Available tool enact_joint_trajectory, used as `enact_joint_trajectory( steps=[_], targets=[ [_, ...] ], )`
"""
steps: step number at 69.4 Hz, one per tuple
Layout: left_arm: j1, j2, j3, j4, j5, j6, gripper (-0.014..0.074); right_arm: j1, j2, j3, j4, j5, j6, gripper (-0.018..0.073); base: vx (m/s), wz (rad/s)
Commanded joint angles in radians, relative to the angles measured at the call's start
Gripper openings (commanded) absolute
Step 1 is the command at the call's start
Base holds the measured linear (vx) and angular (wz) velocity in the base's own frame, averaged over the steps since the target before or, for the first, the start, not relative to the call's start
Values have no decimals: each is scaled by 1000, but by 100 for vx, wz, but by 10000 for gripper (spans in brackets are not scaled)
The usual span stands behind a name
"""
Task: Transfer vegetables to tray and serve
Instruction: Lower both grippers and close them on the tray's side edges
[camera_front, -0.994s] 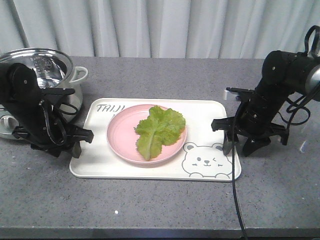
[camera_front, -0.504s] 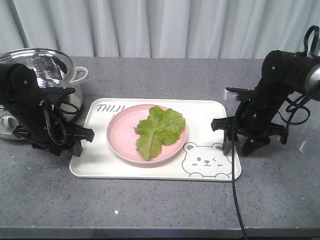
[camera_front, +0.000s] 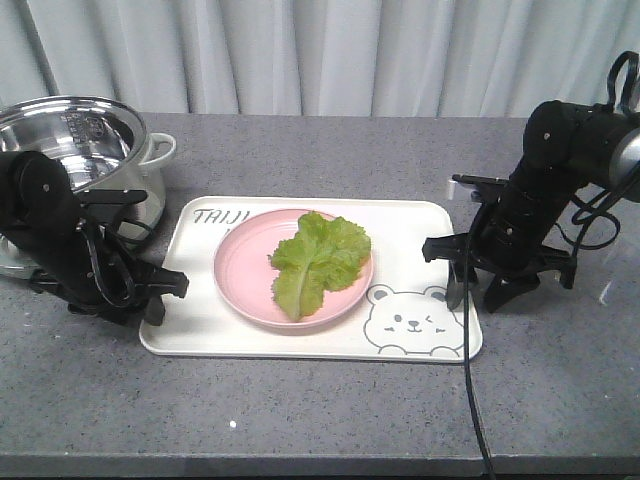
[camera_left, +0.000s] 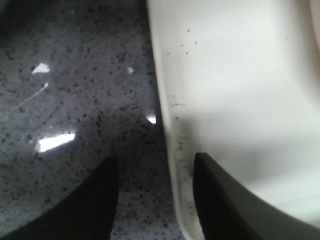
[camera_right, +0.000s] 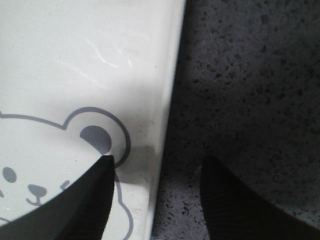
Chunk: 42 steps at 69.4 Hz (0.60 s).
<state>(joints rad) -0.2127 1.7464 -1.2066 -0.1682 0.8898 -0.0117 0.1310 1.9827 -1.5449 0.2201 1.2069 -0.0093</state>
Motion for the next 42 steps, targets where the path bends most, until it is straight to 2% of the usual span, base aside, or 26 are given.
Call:
enact_joint_trajectory(
  steps=[1, 18, 29, 42],
  targets=[
    [-2, -26, -4, -90, -5, 39, 252, -3, -26, -15, 6, 1, -7, 339, 0, 0],
    [-2, -26, -4, -213, -5, 133, 2, -3, -26, -15, 15, 12, -23, 122, 0, 0],
    [-2, -26, -4, -252, -5, 157, -8, -3, -26, -15, 57, 7, -71, -13, 0, 0],
    [-2, -32, -5, -257, -5, 157, -7, -4, -35, -15, 56, 1, -75, -10, 0, 0]
  ],
)
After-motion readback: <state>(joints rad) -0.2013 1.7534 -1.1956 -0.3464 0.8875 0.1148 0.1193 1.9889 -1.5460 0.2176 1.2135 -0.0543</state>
